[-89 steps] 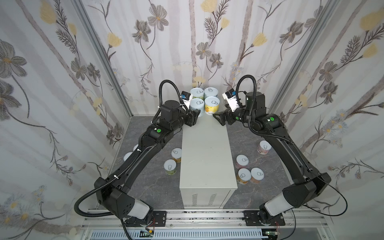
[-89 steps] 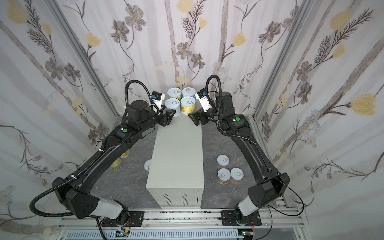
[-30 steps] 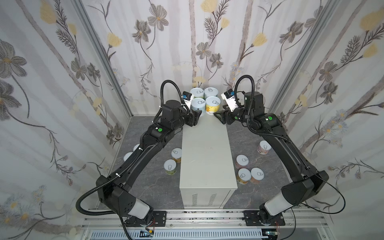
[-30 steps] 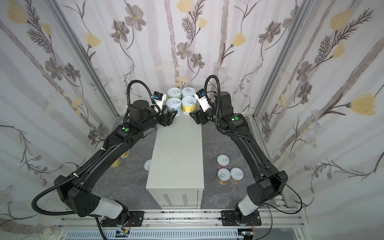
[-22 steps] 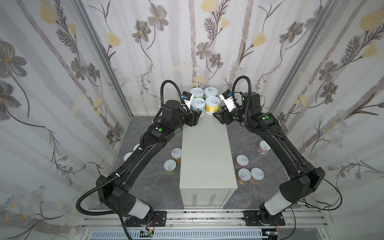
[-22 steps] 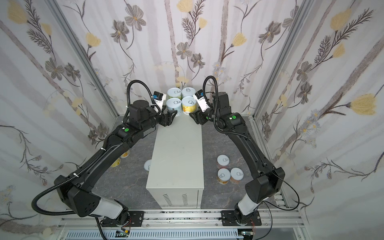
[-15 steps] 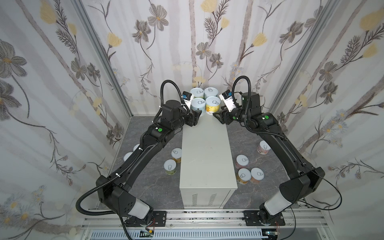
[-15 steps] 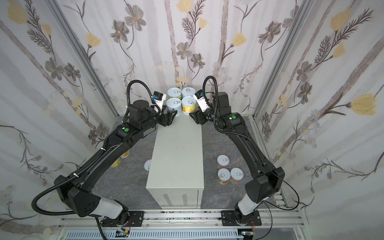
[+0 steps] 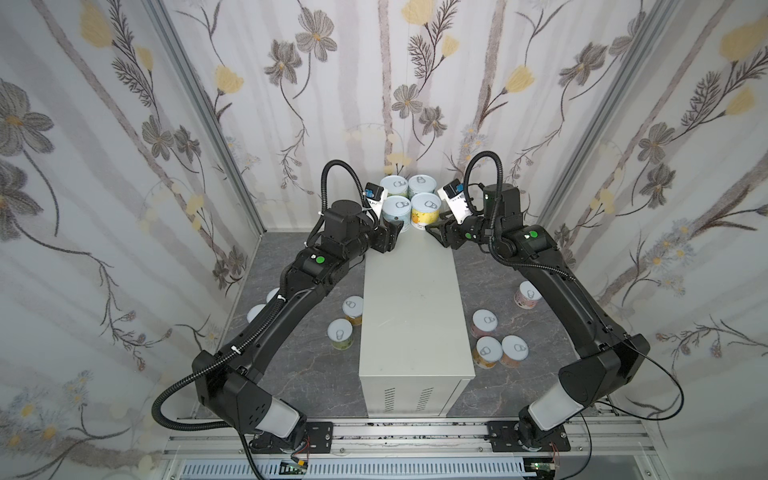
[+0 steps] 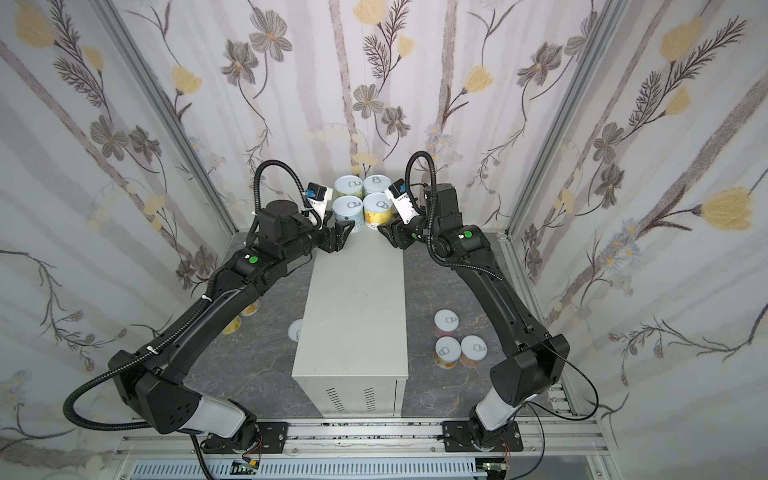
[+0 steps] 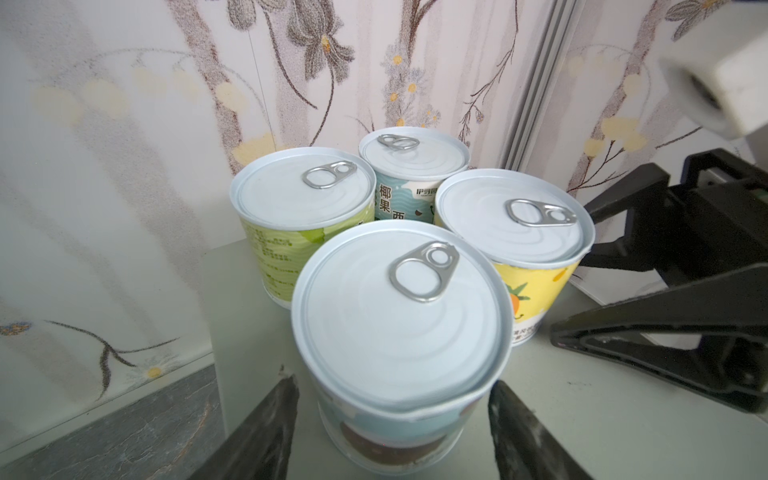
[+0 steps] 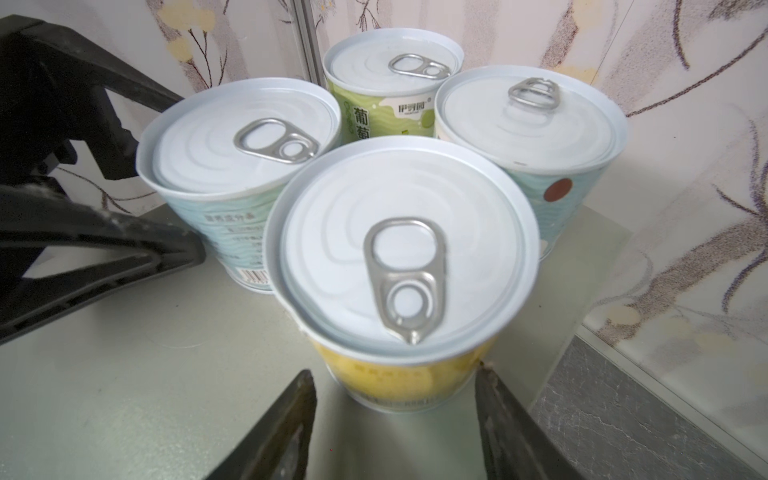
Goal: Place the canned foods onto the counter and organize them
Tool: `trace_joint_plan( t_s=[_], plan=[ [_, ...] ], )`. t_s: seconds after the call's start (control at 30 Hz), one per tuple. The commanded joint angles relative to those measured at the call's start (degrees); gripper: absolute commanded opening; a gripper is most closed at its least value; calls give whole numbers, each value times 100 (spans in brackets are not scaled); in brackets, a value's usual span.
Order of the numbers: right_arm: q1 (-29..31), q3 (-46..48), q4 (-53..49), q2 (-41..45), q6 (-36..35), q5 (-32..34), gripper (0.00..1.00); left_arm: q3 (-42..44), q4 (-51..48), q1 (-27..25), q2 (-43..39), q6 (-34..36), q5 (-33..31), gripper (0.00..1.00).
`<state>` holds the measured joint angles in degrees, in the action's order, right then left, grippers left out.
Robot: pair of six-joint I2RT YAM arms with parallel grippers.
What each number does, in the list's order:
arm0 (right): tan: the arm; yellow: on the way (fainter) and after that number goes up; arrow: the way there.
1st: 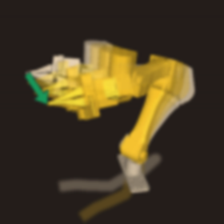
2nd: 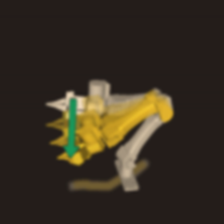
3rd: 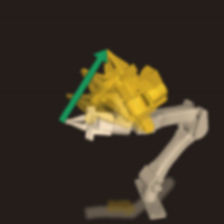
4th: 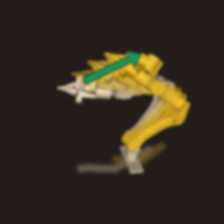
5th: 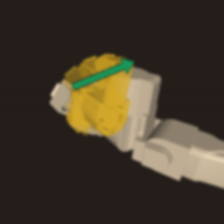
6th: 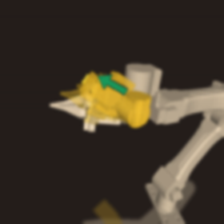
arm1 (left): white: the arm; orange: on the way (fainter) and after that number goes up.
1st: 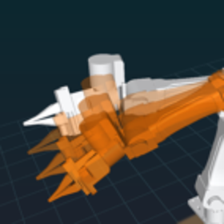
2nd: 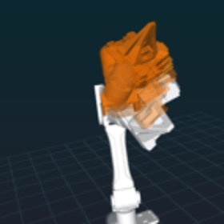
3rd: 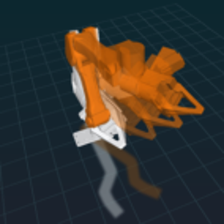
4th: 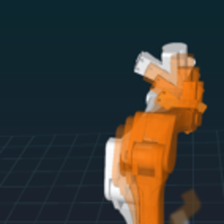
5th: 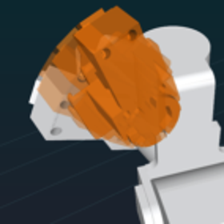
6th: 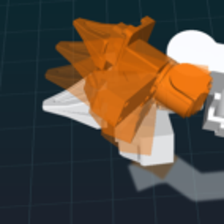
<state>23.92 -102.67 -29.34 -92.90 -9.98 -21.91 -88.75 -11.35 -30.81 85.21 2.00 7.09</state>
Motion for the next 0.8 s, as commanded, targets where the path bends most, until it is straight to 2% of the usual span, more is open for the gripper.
trace_joint_plan(
  t_s=[0.0, 0.77],
  plan=[
    [7, -36, 186, -2, -103, -138, 60, -4, 98, 5, 0, 64, -80, 72],
    [7, -16, 157, -3, -149, -151, 59, -98, 167, 5, 154, 147, -252, 71]
  ],
)
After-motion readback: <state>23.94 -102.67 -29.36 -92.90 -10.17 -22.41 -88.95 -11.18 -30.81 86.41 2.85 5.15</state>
